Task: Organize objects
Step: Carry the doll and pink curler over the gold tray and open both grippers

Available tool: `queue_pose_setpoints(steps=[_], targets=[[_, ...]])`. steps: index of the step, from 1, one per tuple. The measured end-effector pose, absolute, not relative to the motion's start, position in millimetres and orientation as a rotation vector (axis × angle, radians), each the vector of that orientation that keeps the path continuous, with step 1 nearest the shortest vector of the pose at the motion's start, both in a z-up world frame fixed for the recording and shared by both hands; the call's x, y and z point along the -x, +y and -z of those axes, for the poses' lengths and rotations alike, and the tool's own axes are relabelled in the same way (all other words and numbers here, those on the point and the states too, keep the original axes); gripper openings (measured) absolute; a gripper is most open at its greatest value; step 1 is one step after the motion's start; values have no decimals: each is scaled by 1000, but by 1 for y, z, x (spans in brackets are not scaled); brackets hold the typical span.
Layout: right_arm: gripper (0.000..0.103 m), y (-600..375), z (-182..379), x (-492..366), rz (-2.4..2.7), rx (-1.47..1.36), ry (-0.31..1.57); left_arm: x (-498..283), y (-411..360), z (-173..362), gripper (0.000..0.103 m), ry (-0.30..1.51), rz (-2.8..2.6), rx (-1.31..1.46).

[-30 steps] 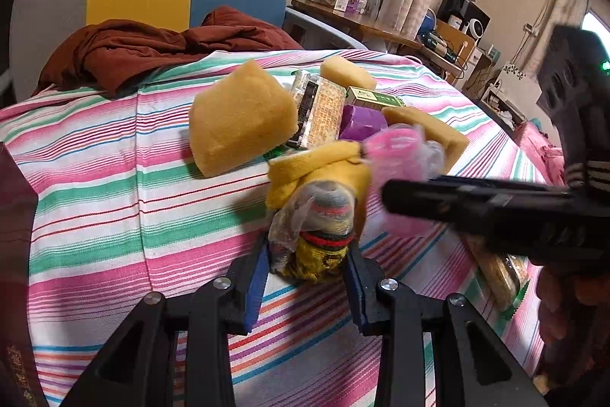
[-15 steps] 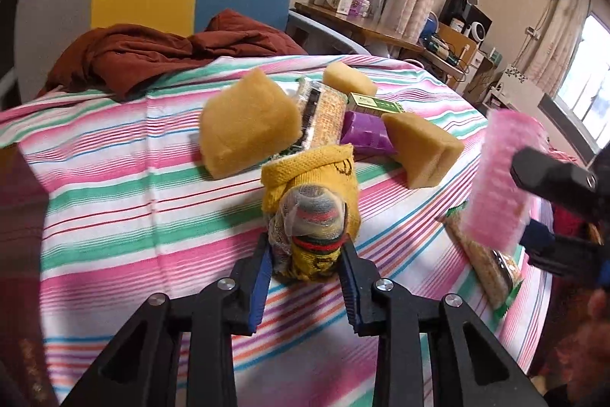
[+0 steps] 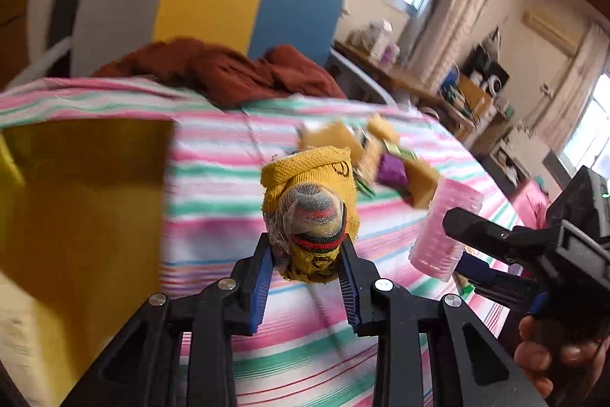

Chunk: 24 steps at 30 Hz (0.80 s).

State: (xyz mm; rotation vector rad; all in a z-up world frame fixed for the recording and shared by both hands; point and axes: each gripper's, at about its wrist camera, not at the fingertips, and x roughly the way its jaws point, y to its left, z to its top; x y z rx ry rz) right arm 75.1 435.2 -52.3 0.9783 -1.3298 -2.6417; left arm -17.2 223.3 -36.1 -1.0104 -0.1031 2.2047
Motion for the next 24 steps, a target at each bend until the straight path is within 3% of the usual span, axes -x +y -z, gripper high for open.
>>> queue_pose_setpoints(steps=[13, 24], targets=[[59, 295, 11, 29, 2467, -1105, -902, 96, 72, 5, 33, -310, -2346, 1100], [59, 225, 51, 123, 2403, -1432, -842, 172, 26, 57, 34, -138, -2473, 1351]])
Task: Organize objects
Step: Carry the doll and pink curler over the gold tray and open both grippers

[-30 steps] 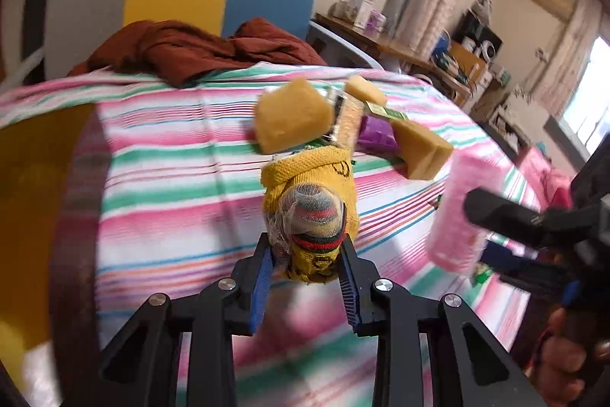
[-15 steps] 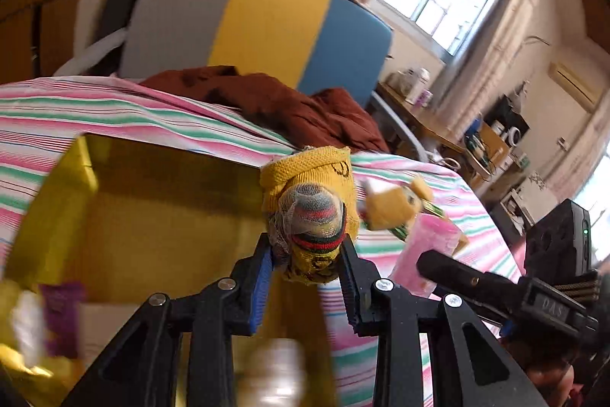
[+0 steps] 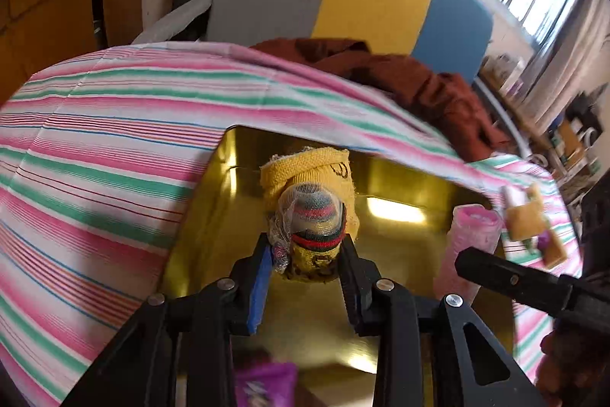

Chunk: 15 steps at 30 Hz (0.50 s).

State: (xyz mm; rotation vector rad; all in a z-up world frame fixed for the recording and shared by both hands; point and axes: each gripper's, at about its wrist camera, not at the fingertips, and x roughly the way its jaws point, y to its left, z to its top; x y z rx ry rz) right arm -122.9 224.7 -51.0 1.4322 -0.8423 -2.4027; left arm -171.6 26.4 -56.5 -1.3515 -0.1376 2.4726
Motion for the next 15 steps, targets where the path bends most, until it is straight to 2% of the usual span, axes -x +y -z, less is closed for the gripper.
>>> queue_pose_setpoints(steps=[3, 4, 8, 9, 11, 15], targets=[[60, 221, 66, 140, 2402, -1512, -879, 183, 26, 66, 36, -93, -2480, 1396], [60, 221, 68, 144, 2424, -1534, -875, 186, 25, 66, 42, -90, -2496, 1406], [62, 222, 67, 150, 2529, -1575, -809, 188, 14, 56, 81, -201, -2522, 1384], [63, 219, 65, 149, 2547, -1568, -785, 186, 12, 51, 84, -236, -2525, 1370], [68, 217, 56, 146, 2597, -1507, -741, 182, 9, 41, 97, -274, -2566, 1335], [69, 220, 43, 138, 2618, -1398, -772, 170, 1, 21, 101, -351, -2640, 1235]])
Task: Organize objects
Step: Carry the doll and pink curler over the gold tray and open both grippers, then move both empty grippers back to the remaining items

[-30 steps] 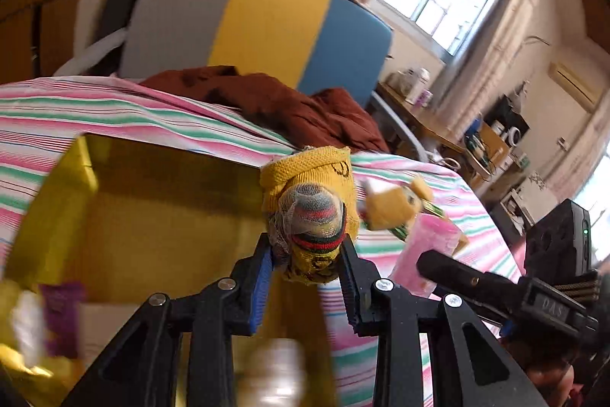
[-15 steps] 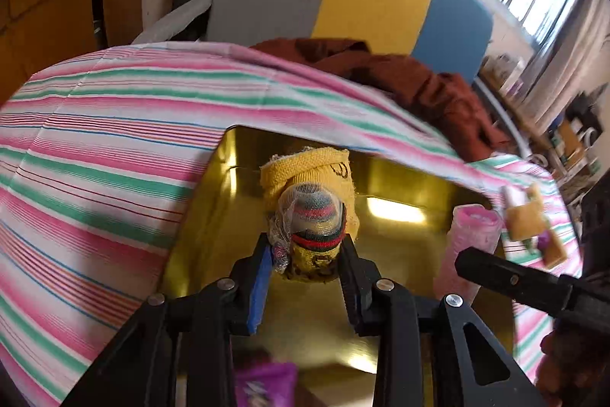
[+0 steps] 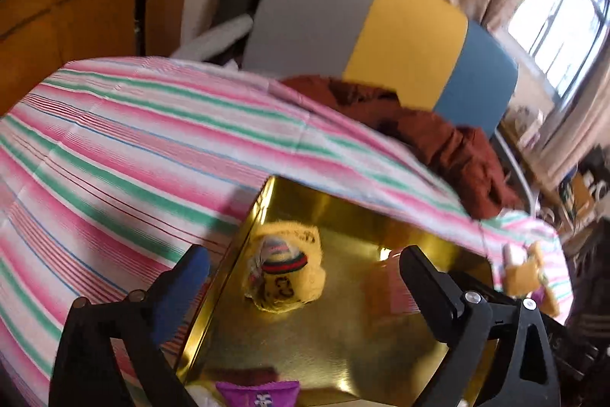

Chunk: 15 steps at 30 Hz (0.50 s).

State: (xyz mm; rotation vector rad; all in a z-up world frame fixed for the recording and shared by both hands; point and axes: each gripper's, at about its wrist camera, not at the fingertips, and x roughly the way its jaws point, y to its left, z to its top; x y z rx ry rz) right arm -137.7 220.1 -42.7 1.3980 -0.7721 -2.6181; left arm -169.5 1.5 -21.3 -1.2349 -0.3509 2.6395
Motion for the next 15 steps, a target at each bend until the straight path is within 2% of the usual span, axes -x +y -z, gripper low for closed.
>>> queue_pose_setpoints(steps=[8, 15], targets=[[69, 235, 15, 101, 2721, -1248, -766, 133, -1, -6, 103, -441, -2731, 1122], [69, 267, 11, 58, 2777, -1206, -771, 110, 26, -9, 103, -425, -2662, 1139]])
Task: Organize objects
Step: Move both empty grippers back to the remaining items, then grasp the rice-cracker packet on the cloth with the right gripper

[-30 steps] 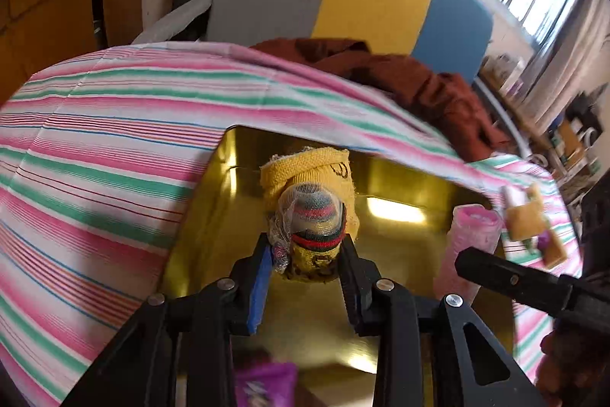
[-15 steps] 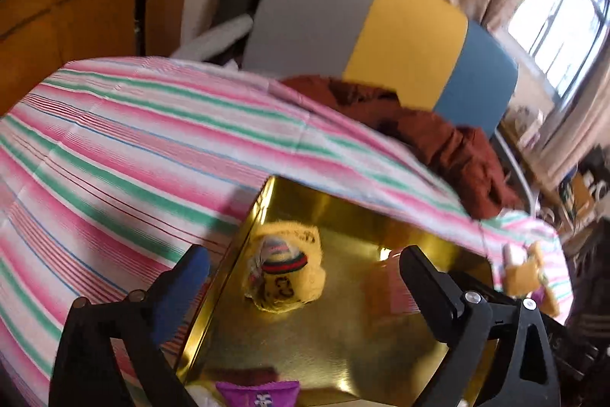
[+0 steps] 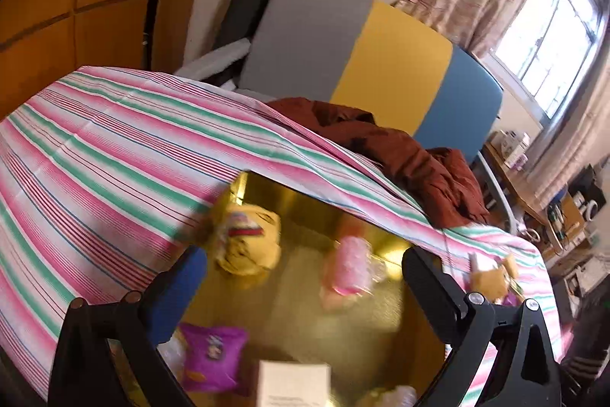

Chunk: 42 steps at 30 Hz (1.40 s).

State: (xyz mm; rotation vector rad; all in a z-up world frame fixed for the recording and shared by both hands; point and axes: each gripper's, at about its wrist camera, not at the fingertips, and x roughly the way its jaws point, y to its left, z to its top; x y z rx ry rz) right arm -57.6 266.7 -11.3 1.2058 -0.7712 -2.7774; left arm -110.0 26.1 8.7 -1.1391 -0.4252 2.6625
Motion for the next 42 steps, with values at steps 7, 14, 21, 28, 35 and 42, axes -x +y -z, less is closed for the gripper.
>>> queue_pose_setpoints(steps=[7, 14, 21, 28, 35, 42], targets=[[69, 301, 15, 20, 2855, -1207, -746, 80, 72, -13, 103, -339, -2562, 1123], [69, 337, 27, -24, 2935, -1231, -691, 46, 132, -11, 103, -180, -2413, 1088], [69, 386, 38, -68, 3053, -1266, -715, 18, 185, 5, 103, -122, -2248, 1118], [69, 441, 42, -102, 3305, -1303, -563, -5, 230, 13, 103, 11, -2177, 1105], [69, 500, 63, -107, 3334, -1448, -584, -2, 256, 19, 103, 68, -2158, 1131], [69, 518, 83, -101, 3269, -1510, -624, 9, 272, 31, 103, 90, -2169, 1184]])
